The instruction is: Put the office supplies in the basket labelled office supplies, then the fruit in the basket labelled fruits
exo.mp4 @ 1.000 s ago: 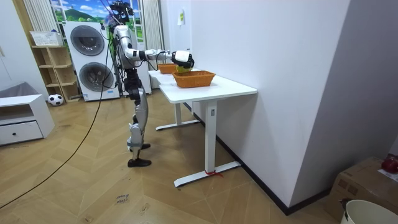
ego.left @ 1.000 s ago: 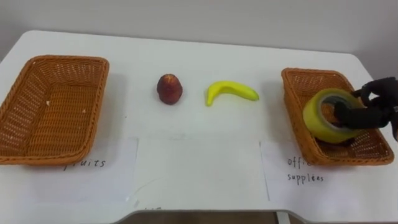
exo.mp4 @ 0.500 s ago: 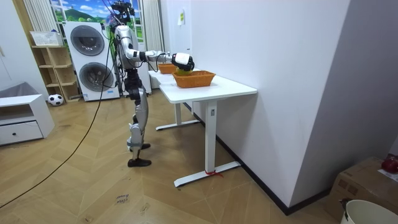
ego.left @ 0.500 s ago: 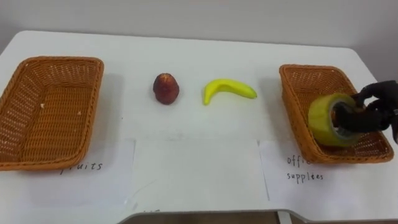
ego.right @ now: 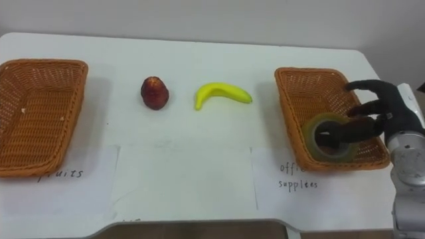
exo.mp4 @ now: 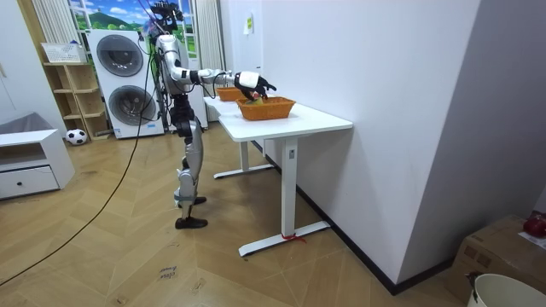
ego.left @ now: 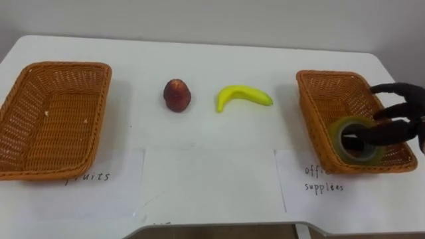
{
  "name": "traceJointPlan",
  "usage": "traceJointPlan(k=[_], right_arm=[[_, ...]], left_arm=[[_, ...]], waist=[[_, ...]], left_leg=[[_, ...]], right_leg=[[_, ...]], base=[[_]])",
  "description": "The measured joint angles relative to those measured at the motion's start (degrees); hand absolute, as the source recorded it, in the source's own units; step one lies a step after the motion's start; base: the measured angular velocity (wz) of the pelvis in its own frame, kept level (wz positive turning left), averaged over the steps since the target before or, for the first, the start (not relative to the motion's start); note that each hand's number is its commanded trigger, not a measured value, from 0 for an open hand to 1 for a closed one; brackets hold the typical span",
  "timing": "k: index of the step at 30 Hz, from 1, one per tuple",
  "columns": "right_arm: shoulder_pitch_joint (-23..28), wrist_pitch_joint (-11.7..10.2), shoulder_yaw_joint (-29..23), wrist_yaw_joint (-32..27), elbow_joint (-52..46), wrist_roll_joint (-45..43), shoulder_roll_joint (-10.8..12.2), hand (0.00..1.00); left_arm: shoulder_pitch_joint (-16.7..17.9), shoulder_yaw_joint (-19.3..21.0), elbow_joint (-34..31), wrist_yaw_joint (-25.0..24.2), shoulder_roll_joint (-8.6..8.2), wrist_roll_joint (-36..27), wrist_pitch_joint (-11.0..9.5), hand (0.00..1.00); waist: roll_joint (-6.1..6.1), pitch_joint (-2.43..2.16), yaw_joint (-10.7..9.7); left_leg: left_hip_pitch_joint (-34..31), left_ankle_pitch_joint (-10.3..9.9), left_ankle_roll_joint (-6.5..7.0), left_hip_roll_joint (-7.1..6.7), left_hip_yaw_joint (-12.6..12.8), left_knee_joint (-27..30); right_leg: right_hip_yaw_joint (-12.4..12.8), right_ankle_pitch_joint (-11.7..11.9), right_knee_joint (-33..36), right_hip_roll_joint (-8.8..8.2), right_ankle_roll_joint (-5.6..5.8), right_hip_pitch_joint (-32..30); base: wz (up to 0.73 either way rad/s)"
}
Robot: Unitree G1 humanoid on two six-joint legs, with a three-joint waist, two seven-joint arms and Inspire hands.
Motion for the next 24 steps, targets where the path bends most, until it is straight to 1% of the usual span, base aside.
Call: traceJointPlan(k=[12,16,20,24], right_arm=[[0.00,-0.02,0.38,0.17,-0.07,-0.13,0.00,0.00],[0.00,-0.02,0.56,0.29,-1.00,-0.44,0.01,0.00],[0.00,-0.02,0.74,0.28,-2.96,-1.07,0.01,0.00],[0.00,-0.02,0.73,0.28,-3.88,-1.79,0.01,0.00]], left_arm=[[-0.28,-0.03,0.19,-0.02,-0.24,-1.69,-0.12,0.00],[-0.34,-0.09,0.16,-0.12,-0.34,-2.70,-0.13,0.00],[-0.37,-2.25,0.21,-0.35,-0.28,-2.70,-0.15,0.00],[-0.35,-2.58,0.50,-0.68,-0.28,-2.69,-0.15,0.00]], waist=[[-0.06,0.04,0.20],[-0.02,0.12,0.20],[-0.02,0.30,0.27],[-0.23,0.47,0.28]], left_leg=[[0.19,0.00,0.00,0.00,0.03,0.00],[0.15,-0.01,0.00,0.01,0.03,-0.04],[0.22,-0.01,0.00,0.01,0.06,-0.03],[0.21,-0.01,0.00,0.01,0.05,-0.04]], right_leg=[[0.08,0.00,-0.04,0.01,0.00,0.33],[0.08,0.00,-0.03,0.02,0.00,0.49],[0.07,0.00,-0.02,0.02,0.00,0.55],[0.07,0.00,-0.02,0.01,0.00,0.51]], base=[[0.00],[0.00],[0.00],[0.00]])
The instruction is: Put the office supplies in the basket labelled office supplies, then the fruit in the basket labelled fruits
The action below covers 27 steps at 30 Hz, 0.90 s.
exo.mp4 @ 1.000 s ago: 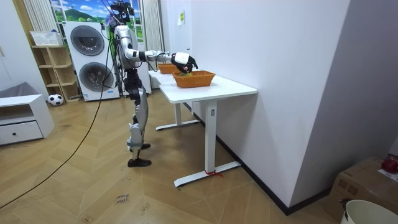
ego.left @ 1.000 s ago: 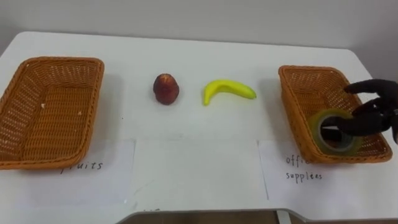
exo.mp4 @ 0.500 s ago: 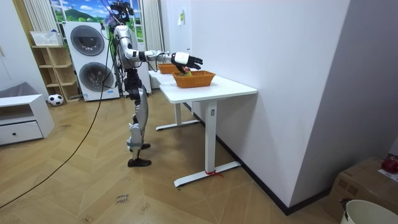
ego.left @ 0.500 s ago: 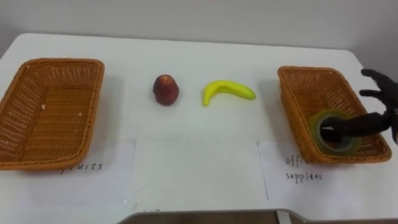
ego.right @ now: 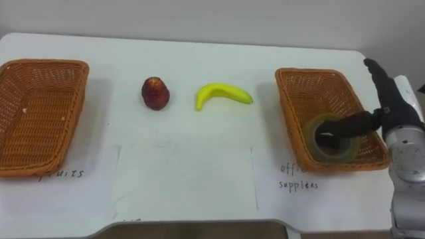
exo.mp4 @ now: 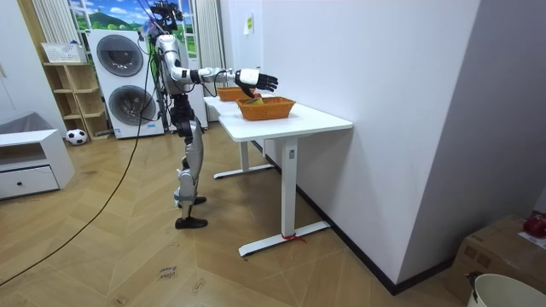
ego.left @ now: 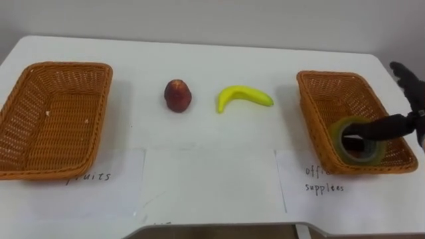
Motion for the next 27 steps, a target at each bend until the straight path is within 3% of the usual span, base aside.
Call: traceJointPlan(k=[12,16,24,27], right_arm=[[-0.31,-0.34,-0.06,-1.48,-6.32,1.05,0.00,0.00],[-0.31,-1.61,-0.19,-4.02,-10.34,4.52,-0.01,0.00],[-0.40,-1.96,-0.03,-6.62,-14.08,6.35,-0.01,0.00],[-2.71,-1.87,1.55,-6.63,-14.58,6.18,-0.09,0.00]], left_arm=[[-0.12,0.11,0.95,-0.05,0.13,0.52,-0.42,0.00],[0.36,0.54,0.94,-0.04,0.14,0.59,-0.95,0.00],[0.57,0.41,0.84,0.23,0.09,0.62,-1.05,0.00],[0.78,0.39,0.86,0.14,0.35,0.69,-0.98,0.00]], waist=[[-0.76,0.20,0.11],[-0.64,0.16,0.18],[0.03,-0.14,2.36],[-0.16,-0.08,2.79]], left_leg=[[-0.19,0.00,0.00,0.00,0.00,-0.34],[-0.17,0.00,0.00,0.00,0.01,-0.44],[-0.04,0.01,0.01,-0.02,0.11,-0.48],[-0.83,0.03,0.00,0.07,-0.02,-0.37]], right_leg=[[0.06,0.00,0.02,0.05,0.00,-0.32],[0.03,0.00,0.02,0.06,0.00,-0.31],[-0.07,0.00,0.04,0.03,0.01,-0.56],[-0.46,-0.01,0.06,0.07,0.01,-1.01]], base=[[0.00],[0.00],[0.00],[0.00]])
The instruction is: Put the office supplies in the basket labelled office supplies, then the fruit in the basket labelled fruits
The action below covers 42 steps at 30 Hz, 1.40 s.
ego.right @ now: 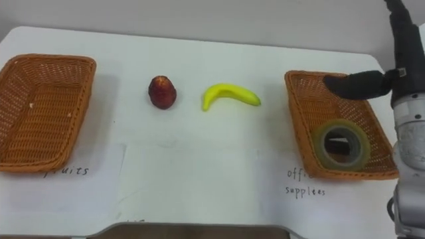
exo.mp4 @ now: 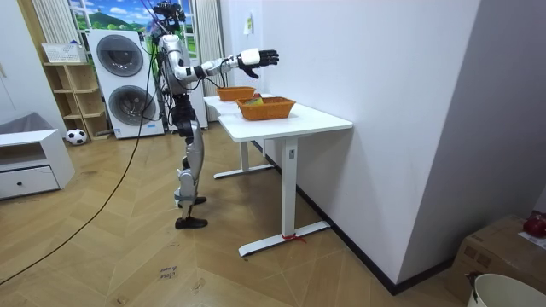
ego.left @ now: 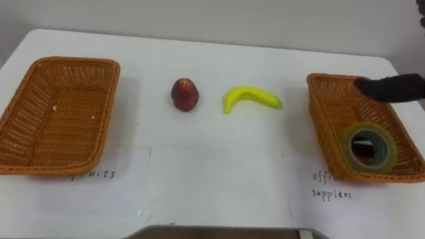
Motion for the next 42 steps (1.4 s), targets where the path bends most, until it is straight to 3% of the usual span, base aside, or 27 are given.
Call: traceJointPlan(k=[7,13,21,29,32,37,42], right_arm=[[-1.80,0.89,5.62,1.54,-0.01,0.20,-1.63,0.00],[-4.75,1.17,9.05,3.48,1.17,0.02,-3.13,0.00],[-6.50,1.31,11.10,3.49,3.71,-0.41,-3.34,0.00],[-7.78,2.43,15.44,4.07,8.23,-2.45,-6.10,0.00],[-8.35,2.44,16.53,4.15,8.60,-2.44,-6.20,0.00],[-8.44,2.42,17.44,4.76,11.05,-2.82,-6.21,0.00],[-8.94,2.43,18.74,7.20,12.15,-6.08,-6.22,0.00]], left_arm=[[-0.04,0.00,0.05,-3.18,0.46,1.17,1.18,0.00],[-0.11,0.00,0.02,-5.17,0.68,1.10,1.18,0.00],[-0.80,-1.42,-0.07,-6.29,1.28,1.13,2.24,0.00],[-0.82,-2.43,0.54,-5.67,2.00,1.25,3.41,0.00],[-1.00,-3.69,1.57,-5.59,2.52,1.24,3.61,0.00],[-0.98,-4.33,2.22,-5.09,2.62,1.26,4.33,0.00],[-1.07,-4.64,2.12,-4.89,2.65,1.67,4.45,0.00]], waist=[[-2.35,0.05,2.17],[-3.25,0.31,3.48],[-3.06,0.49,3.53],[-2.97,0.50,5.22],[-2.89,0.55,5.10],[-2.81,0.62,6.60],[-2.94,0.54,6.67]], left_leg=[[-0.46,-0.01,0.00,0.04,-0.11,0.58],[-1.67,-0.01,-0.01,0.00,-1.08,0.95],[-4.20,-0.02,-0.02,-0.27,-3.35,2.53],[-6.21,-0.01,-0.02,-0.32,-4.08,3.17],[-7.55,-0.01,-0.02,-0.40,-4.92,4.24],[-7.71,-0.01,-0.03,-0.40,-5.08,4.36],[-8.60,0.03,-0.06,-0.30,-5.39,4.68]], right_leg=[[-0.21,0.01,0.20,-0.03,-0.01,-0.33],[-1.61,0.02,0.12,-0.08,-0.03,-0.72],[-2.77,0.02,-0.04,-0.12,-0.03,-1.57],[-3.15,0.02,-0.13,-0.09,-0.03,-2.94],[-4.35,0.05,-0.15,-0.12,-0.08,-3.38],[-4.50,0.05,-0.11,-0.12,-0.09,-3.43],[-4.82,0.05,0.93,-0.17,-0.09,-4.41]], base=[[0.01],[0.08],[0.16],[0.04],[0.15],[0.03],[0.02]])
